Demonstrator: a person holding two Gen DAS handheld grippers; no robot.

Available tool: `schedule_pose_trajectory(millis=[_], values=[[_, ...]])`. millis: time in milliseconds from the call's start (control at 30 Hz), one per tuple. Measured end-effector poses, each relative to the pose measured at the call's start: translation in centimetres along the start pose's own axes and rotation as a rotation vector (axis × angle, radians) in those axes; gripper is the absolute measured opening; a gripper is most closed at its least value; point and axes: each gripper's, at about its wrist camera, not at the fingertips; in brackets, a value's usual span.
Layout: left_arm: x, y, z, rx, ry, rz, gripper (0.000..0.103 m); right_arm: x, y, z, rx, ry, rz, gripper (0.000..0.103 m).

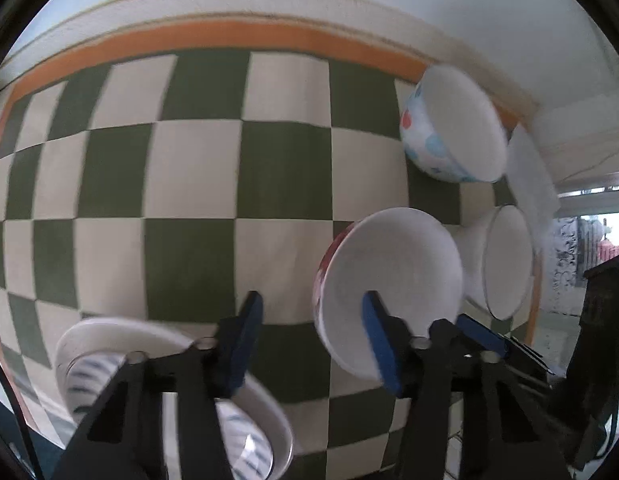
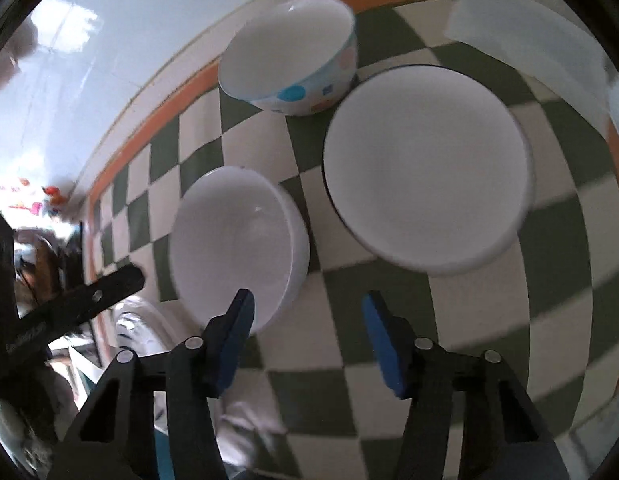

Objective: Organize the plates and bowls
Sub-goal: 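Reach both grippers to the red-flower white bowl and grasp its rim, then carry the red-flower bowl with both grippers toward the plain white bowl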

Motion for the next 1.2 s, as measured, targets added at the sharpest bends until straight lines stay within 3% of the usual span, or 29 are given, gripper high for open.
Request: schedule_pose_trajectory(millis=[33,100,233,433,700,1000,1200], values=[[-0.6,0.2,-0.2,-0.007,0.005,0.013,0.032,-0.6,0.3,0.1,0.010,-0.001,0.012,0.050],[-1.5,0.4,-0.6,-0.024,0.017,0.033,0.022,-1.9,0.9,0.3,0.026,-0.002,0.036,0.034],[-2.7,0.3,-1.2,-0.056,0.034,0.052,0.013,-3.3,1.9,0.4,0.018,0.011,0.034,0.015],[-2.1,-0.6,-1.6,-0.079,0.030,0.045,0.013,-3.3,2.2,1.3,0.034,-0.026,0.014,0.012],[0.8,-2.4,-2.7,-0.105,0.011,0.012,0.013,-1.1,1.3,0.7,0.030,-0.013,0.006,0.011],[3.6,-6.7,-5.2,-0.172,-0.015,0.000,0.013,3.9,-2.1,-0.7,0.030,-0.003,-0.006,0.011],[2.2,-8.6,-7.0,-0.192,-0.015,0.022,0.013,5.0,-5.0,-2.1,0.013,-0.010,-0.002,0.011]])
Point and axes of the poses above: each gripper's, at about its wrist camera, not at the fingertips, and x roughly against the way its jaws point, z to its left, y to its top, and after that the axes turned 3 degrees about -z, right-handed
